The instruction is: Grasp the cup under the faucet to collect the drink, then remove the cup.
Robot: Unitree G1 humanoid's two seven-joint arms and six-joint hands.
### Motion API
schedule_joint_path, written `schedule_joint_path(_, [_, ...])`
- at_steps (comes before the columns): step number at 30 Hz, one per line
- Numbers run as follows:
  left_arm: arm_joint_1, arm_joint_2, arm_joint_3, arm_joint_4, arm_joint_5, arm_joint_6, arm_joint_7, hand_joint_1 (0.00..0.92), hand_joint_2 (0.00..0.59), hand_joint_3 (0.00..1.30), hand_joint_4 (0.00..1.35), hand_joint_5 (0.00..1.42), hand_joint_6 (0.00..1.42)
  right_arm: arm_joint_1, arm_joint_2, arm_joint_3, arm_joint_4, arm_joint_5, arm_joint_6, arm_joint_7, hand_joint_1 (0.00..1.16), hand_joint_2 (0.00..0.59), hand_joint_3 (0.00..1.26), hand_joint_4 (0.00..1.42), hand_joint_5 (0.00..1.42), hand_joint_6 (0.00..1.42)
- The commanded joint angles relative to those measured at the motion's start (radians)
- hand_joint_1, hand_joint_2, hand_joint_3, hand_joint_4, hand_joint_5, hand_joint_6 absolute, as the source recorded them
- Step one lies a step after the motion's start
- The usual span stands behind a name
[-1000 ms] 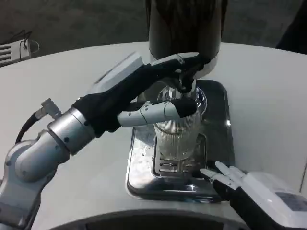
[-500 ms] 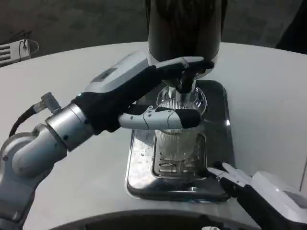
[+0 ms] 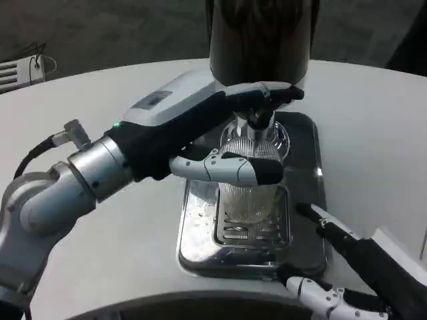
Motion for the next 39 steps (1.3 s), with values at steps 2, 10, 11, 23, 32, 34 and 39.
schedule_joint_path(2, [0.014, 0.012, -0.051, 0.052, 0.056, -0.032, -0.040, 0.000, 0.067, 0.21, 0.17, 0.29, 0.34, -0.015, -0.016, -0.009, 0.094, 0.124, -0.022, -0.169, 0.69, 0.285, 0.00, 0.00, 0.04, 0.03])
schedule_joint_path(10, [0.002, 0.011, -0.053, 0.089, 0.057, -0.057, -0.035, 0.000, 0.069, 0.21, 0.17, 0.29, 0.34, -0.044, -0.070, 0.041, 0.242, 0.167, -0.124, -0.420, 0.79, 0.219, 0.00, 0.00, 0.07, 0.05])
schedule_joint_path(11, [0.003, 0.012, -0.054, 0.091, 0.057, -0.059, -0.035, 0.000, 0.069, 0.21, 0.17, 0.29, 0.34, -0.052, -0.075, 0.045, 0.263, 0.168, -0.134, -0.448, 0.80, 0.219, 0.00, 0.00, 0.07, 0.05])
schedule_joint_path(23, [0.003, 0.028, -0.051, 0.097, 0.057, -0.072, -0.033, 0.000, 0.071, 0.21, 0.17, 0.29, 0.34, -0.125, -0.107, 0.078, 0.437, 0.243, -0.154, -0.604, 0.83, 0.207, 0.00, 0.00, 0.07, 0.06])
schedule_joint_path(32, [0.004, 0.038, -0.048, 0.083, 0.053, -0.070, -0.036, 0.000, 0.071, 0.21, 0.17, 0.29, 0.33, -0.204, -0.120, 0.099, 0.525, 0.297, -0.149, -0.656, 0.83, 0.204, 0.00, 0.00, 0.06, 0.06])
schedule_joint_path(34, [0.005, 0.040, -0.047, 0.077, 0.052, -0.069, -0.036, 0.000, 0.071, 0.21, 0.17, 0.29, 0.33, -0.225, -0.118, 0.100, 0.547, 0.305, -0.147, -0.666, 0.84, 0.204, 0.00, 0.00, 0.06, 0.06])
schedule_joint_path(39, [0.006, 0.046, -0.045, 0.065, 0.050, -0.063, -0.040, 0.000, 0.071, 0.21, 0.17, 0.29, 0.33, -0.263, -0.121, 0.103, 0.588, 0.325, -0.143, -0.683, 0.84, 0.203, 0.00, 0.00, 0.06, 0.06])
